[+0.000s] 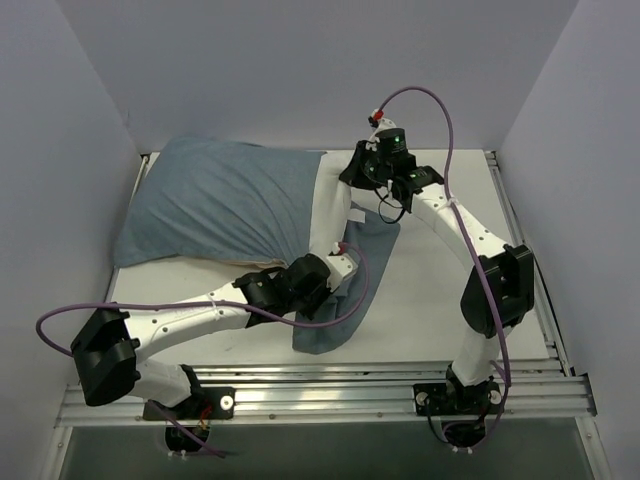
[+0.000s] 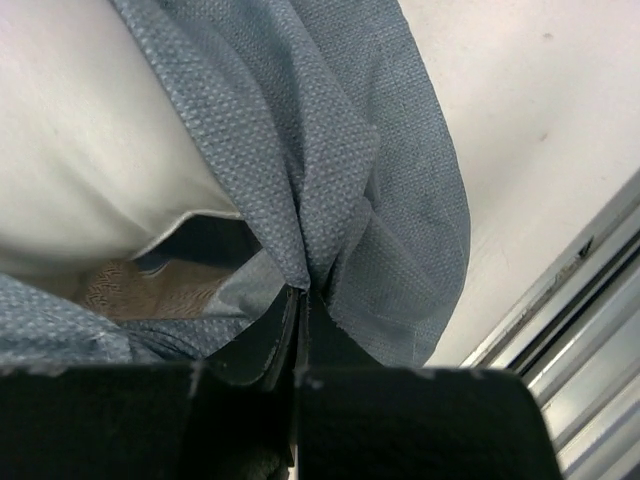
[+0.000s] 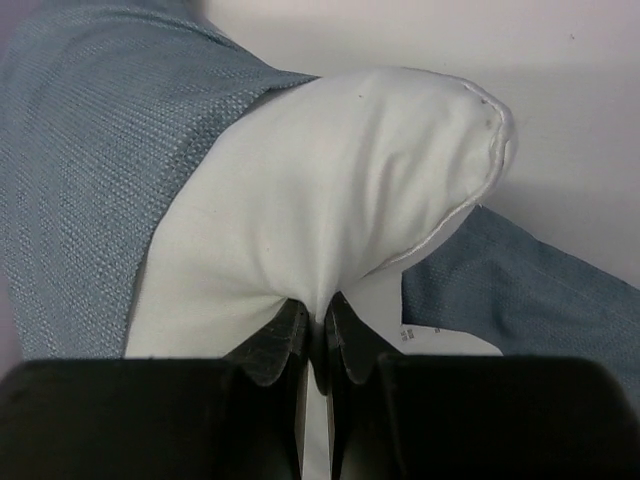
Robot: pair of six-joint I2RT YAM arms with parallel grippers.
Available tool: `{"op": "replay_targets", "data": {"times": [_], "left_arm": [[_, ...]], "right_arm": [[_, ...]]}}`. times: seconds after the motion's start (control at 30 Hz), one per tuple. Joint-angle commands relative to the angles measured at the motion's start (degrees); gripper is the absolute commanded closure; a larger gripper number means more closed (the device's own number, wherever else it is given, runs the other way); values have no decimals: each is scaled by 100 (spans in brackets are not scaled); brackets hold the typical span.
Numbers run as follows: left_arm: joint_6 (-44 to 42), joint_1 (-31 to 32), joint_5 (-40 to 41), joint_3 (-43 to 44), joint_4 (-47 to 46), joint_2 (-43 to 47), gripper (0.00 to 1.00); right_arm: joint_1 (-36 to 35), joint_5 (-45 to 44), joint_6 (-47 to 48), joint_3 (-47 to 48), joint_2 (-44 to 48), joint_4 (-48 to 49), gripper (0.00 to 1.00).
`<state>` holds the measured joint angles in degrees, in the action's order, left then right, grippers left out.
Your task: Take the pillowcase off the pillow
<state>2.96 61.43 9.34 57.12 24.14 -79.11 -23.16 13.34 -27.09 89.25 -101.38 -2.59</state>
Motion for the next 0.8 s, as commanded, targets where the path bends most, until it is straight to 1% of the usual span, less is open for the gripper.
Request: {"op": "replay_targets", "data": {"times": [0.0, 0.1, 0.13, 0.17, 0.23, 0.3, 0.4, 0.47, 0.53, 0.57, 0.67, 0.7, 0.73, 0.77], "left_arm": [[793, 124, -153, -298, 416, -210, 98], [1109, 124, -47, -438, 460, -385, 98], [1188, 124, 6, -465, 495, -438, 98], [1337, 124, 145, -465, 582, -517, 97], [1505, 124, 365, -474, 644, -596, 96], [1751, 124, 726, -448, 837, -605, 94], [2094, 89, 1103, -439, 961, -553, 94], [2409, 45, 1306, -465, 1013, -518, 93], [2533, -34, 1403, -526, 935, -483, 93], [2647, -43, 1456, -588, 848, -439, 91], [2657, -43, 1544, -632, 558, -264, 91], [2640, -43, 1544, -658, 461, -202, 91], [2622, -43, 1509, -693, 347, -88, 91], [2561, -43, 1492, -729, 128, -26, 91]], "right_arm": [[312, -464, -165, 978, 84, 664, 100], [461, -429, -209, 1339, -21, 365, 100], [496, -394, -226, 1593, -57, 286, 100], [566, -368, -218, 1708, -118, 59, 100], [619, -359, -200, 1937, -154, -66, 100], [698, -315, -209, 1973, -171, -154, 100], [830, -175, -244, 1999, -154, -233, 100], [918, -95, -297, 2052, -128, -320, 100], [1023, 36, -349, 2044, -84, -339, 100], [1041, 98, -332, 2009, -31, -339, 100], [936, 448, -209, 1615, 144, -365, 100], [875, 476, -191, 1395, 232, -330, 100], [735, 467, -174, 819, 337, -269, 100], [682, 380, -226, 465, 608, -51, 90]]}}
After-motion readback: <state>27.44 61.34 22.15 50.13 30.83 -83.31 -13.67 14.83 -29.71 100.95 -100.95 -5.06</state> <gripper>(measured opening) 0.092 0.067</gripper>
